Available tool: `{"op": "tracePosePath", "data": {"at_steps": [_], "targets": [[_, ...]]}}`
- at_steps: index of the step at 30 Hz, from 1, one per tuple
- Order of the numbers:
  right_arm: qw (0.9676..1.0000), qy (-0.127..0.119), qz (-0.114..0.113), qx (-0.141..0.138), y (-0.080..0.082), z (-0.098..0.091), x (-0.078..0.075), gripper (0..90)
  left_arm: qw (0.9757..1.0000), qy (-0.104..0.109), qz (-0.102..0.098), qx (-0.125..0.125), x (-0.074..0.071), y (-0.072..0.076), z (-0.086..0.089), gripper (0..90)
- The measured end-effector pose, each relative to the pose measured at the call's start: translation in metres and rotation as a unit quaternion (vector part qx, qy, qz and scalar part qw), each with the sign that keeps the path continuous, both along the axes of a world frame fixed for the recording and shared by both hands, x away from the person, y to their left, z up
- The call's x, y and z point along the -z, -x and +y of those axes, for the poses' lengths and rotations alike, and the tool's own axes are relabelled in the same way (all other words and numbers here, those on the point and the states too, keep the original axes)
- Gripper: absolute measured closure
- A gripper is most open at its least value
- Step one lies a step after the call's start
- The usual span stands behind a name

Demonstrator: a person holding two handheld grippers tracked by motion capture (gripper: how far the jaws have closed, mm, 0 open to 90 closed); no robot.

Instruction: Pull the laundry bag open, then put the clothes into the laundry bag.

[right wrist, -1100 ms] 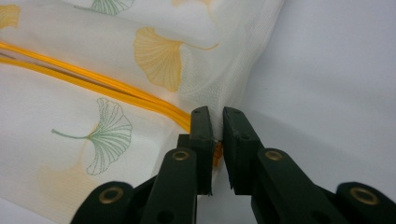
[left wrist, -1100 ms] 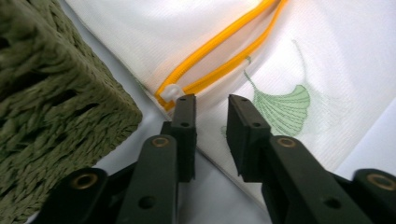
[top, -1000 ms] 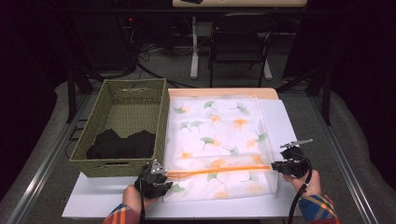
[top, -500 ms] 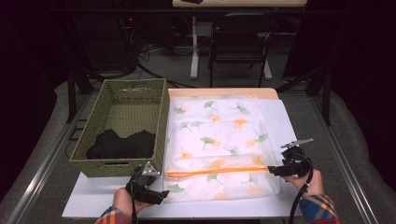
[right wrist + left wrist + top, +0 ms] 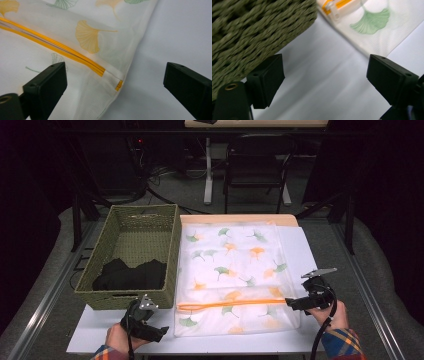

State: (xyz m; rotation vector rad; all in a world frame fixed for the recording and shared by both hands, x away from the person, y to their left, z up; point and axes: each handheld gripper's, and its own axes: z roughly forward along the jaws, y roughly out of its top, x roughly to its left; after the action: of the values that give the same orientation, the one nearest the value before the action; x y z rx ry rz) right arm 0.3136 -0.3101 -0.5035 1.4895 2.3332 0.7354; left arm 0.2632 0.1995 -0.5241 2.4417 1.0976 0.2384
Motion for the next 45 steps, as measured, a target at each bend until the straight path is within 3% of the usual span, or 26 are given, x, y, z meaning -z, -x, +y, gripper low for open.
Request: {"op": "tracePosePath", "data": {"at_steps": [16,24,32,45], "targets": [[0.9978,-0.012,-0.011,-0.064,-0.001,0.017,-0.003,0.0,0.9997,-0.005,0.007,-0.023,-0.001,-0.001,0.022,3.7],[0.9964,-0.018,-0.013,-0.082,-0.002,0.024,-0.002,0.0,0.9998,-0.008,0.010,-0.017,-0.001,-0.002,0.023,1.4],[0.9956,-0.025,0.003,-0.090,-0.005,0.030,-0.003,0.0,0.9998,-0.008,0.010,-0.013,-0.001,-0.003,0.023,0.3],[0.9918,-0.017,0.005,-0.127,-0.014,0.056,-0.005,0.0,1.0000,-0.005,0.005,-0.004,-0.002,-0.003,0.022,0.2]]}}
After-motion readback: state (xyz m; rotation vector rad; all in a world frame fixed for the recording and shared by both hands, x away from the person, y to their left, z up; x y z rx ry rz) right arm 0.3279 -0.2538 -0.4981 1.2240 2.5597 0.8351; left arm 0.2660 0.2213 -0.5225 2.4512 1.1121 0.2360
